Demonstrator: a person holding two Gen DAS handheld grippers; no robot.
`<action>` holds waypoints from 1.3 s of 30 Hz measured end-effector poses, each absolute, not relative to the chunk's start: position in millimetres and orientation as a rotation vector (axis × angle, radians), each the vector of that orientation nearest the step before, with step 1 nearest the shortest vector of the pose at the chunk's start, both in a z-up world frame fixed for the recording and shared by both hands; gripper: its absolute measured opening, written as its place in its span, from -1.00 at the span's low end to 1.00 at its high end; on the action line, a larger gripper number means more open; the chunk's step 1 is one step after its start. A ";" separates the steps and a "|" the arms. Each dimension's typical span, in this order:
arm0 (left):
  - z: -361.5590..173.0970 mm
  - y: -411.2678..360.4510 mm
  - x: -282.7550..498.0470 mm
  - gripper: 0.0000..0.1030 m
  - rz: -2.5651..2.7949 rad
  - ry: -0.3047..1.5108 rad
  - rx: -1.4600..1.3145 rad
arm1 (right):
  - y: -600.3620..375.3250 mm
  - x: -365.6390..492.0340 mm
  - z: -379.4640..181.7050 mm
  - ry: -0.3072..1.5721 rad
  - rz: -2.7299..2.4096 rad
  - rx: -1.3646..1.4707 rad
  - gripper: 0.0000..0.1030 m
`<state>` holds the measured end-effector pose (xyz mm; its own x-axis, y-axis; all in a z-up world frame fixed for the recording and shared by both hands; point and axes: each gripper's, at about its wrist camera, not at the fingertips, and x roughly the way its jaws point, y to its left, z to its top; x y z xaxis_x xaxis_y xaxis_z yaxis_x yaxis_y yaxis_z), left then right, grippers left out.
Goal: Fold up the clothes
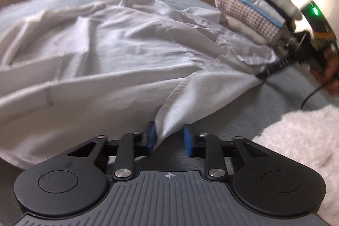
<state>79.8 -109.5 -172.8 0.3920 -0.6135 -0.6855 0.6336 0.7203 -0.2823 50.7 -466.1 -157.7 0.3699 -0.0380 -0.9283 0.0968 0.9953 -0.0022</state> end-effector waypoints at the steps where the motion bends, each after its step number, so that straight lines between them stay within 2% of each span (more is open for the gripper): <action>1: -172.8 -108.1 80.9 -0.68 -0.802 0.878 -0.003 | -468.9 44.1 -158.6 1.203 -0.097 0.055 -1.00; 6: -173.5 -103.9 83.8 -0.70 -0.855 0.973 -0.123 | -487.1 20.6 -152.0 1.208 -0.172 0.070 -1.00; 10: -170.5 -98.2 80.6 -0.68 -0.892 1.038 -0.174 | -485.4 17.7 -124.5 1.068 -0.101 0.117 -0.91; 11: -169.9 -95.0 79.3 -0.66 -0.894 1.054 -0.193 | -482.4 19.1 -117.6 1.034 -0.066 0.127 -0.75; 12: -169.1 -91.0 77.6 -0.65 -0.893 1.069 -0.211 | -477.0 22.2 -112.2 1.010 -0.019 0.129 -0.40; 14: -167.2 -80.8 73.7 -0.55 -0.882 1.094 -0.247 | -463.2 28.5 -110.4 1.003 0.049 0.104 0.00; 15: -166.2 -73.9 72.0 -0.50 -0.865 1.102 -0.266 | -455.6 31.5 -111.7 1.009 0.077 0.085 0.11; 18: -164.8 -47.6 70.1 -0.37 -0.767 1.106 -0.330 | -435.6 40.3 -116.0 1.032 0.149 0.046 0.17; 20: -165.6 -27.3 71.4 -0.25 -0.678 1.097 -0.382 | -437.6 43.3 -120.6 1.066 0.127 0.117 0.17; 26: -170.6 27.3 82.3 -0.09 -0.393 1.012 -0.544 | -482.6 25.4 -136.5 1.150 0.068 0.603 0.32; 30: -172.4 33.3 99.1 -0.08 -0.346 0.967 -0.549 | -508.4 19.7 -164.7 1.154 0.063 0.897 0.35; 35: -173.2 26.7 111.4 -0.11 -0.302 0.905 -0.557 | -501.8 36.9 -186.1 1.085 0.083 1.014 0.30; 36: -173.2 25.5 112.4 -0.15 -0.292 0.898 -0.544 | -499.6 38.6 -186.5 1.080 0.072 1.000 0.22; 37: -173.3 24.4 113.4 -0.41 -0.282 0.894 -0.526 | -497.4 40.3 -186.8 1.075 0.060 0.987 0.16; 38: -173.1 23.7 113.4 -0.63 -0.276 0.894 -0.509 | -495.2 42.1 -187.2 1.069 0.049 0.974 -0.03; 39: -172.8 23.0 113.0 -0.70 -0.273 0.897 -0.492 | -493.1 43.8 -187.5 1.064 0.038 0.961 -0.40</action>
<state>113.0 23.0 -172.8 0.5998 -0.4253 -0.6777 0.0233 0.8559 -0.5166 43.8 -493.1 -187.5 0.5243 0.4551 -0.7197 0.4031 0.6119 0.6805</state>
